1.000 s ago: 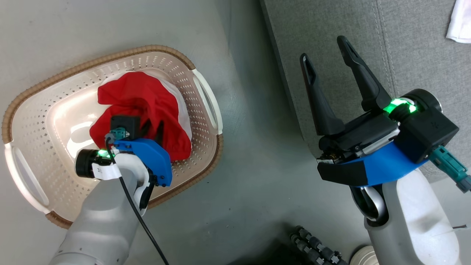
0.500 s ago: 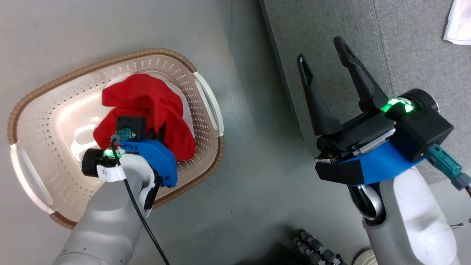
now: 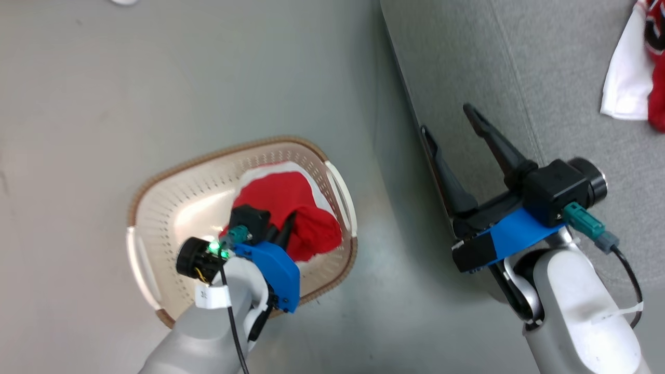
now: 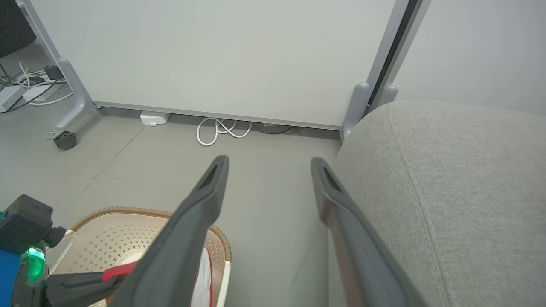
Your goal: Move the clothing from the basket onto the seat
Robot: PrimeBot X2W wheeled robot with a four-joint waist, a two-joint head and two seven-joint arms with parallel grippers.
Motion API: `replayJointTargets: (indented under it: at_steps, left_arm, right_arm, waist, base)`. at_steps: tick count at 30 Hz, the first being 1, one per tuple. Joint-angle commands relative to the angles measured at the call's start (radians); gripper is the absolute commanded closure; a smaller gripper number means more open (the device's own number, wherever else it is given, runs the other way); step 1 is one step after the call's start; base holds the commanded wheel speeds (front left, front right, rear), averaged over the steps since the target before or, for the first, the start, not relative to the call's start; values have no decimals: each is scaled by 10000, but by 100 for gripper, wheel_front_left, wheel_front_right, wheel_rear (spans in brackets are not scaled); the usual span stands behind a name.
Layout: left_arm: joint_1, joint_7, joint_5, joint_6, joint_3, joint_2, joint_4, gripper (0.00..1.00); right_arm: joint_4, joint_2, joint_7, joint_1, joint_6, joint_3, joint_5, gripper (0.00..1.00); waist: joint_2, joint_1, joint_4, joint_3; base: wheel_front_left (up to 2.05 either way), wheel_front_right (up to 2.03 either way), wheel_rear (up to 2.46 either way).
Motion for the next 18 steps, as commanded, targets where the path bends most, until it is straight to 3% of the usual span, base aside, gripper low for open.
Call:
replayJointTargets:
  at_steps: [1, 11, 18]
  left_arm:
    - [101, -52, -24, -20, -27, -46, -88, 100]
    - [624, -60, 86, -20, -1105, -110, -1582, 100]
    - [454, -62, 178, -20, -1190, -113, -2646, 100]
  right_arm:
    - [12, -84, 68, 200, 1, 15, 89, 0]
    - [604, -241, 514, 1392, 1, -169, 437, 0]
    - [821, -83, 622, 2055, 1, -290, 593, 0]
  waist:
    - [0, 1, 759, -1258]
    - [0, 1, 1847, -3805]
    - [0, 1, 2380, -4888]
  base:
    - [0, 0, 0]
    - [0, 0, 0]
    - [0, 0, 0]
